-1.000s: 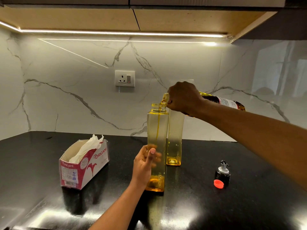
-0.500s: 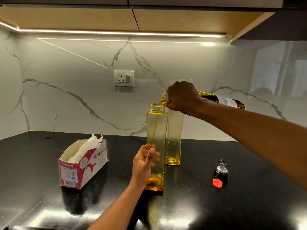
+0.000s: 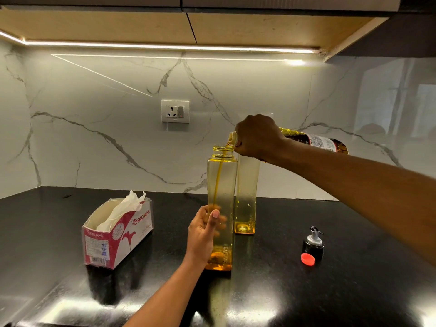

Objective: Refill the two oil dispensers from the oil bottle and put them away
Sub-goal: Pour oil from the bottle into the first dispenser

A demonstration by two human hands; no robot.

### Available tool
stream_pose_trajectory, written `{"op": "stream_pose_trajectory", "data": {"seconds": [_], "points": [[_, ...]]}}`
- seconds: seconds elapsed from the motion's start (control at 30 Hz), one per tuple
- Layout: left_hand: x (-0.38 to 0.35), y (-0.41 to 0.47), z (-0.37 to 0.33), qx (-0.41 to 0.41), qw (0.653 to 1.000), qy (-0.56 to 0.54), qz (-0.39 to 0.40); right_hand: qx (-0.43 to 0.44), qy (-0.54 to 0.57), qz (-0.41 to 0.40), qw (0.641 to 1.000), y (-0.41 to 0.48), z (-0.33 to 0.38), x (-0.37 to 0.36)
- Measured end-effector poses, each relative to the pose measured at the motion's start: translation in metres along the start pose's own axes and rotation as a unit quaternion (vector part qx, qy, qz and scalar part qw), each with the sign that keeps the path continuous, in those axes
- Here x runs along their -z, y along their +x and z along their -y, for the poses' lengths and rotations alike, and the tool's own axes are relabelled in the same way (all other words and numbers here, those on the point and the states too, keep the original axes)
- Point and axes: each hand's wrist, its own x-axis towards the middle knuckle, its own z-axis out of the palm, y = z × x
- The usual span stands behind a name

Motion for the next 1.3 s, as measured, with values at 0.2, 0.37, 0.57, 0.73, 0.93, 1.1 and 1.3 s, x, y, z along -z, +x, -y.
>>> {"op": "stream_pose_trajectory", "data": {"seconds": [0.2,0.37,0.57,0.73,0.93,1.1,1.3], "points": [[0.0000,0.0004,0.0000,0.002,1.000,0.005,0.001,-0.004,-0.002,0.007,1.000,0.0014,0.0002,-0.0004],[-0.0006,-0.0002,-0.0017,-0.006,1.000,0.006,0.000,0.000,-0.013,0.004,1.000,0.0017,0.0000,0.0000],[-0.0004,-0.0002,-0.0015,-0.007,1.000,0.004,-0.005,0.009,-0.022,0.005,1.000,0.0023,0.0002,0.0004],[-0.0001,-0.0001,-0.0017,-0.006,1.000,0.007,-0.001,0.009,-0.025,0.005,1.000,0.0025,0.0000,-0.0002],[0.0000,-0.0003,-0.0019,-0.002,1.000,-0.002,-0.002,0.008,-0.029,0.008,1.000,0.0028,0.0010,0.0013],[-0.0010,-0.0006,-0.0027,-0.006,1.000,-0.007,-0.002,0.013,-0.039,0.009,0.999,0.0032,0.0018,0.0036],[-0.0013,-0.0005,-0.0028,-0.010,1.000,-0.009,-0.003,0.016,-0.039,0.003,0.999,0.0035,0.0021,0.0021]]}}
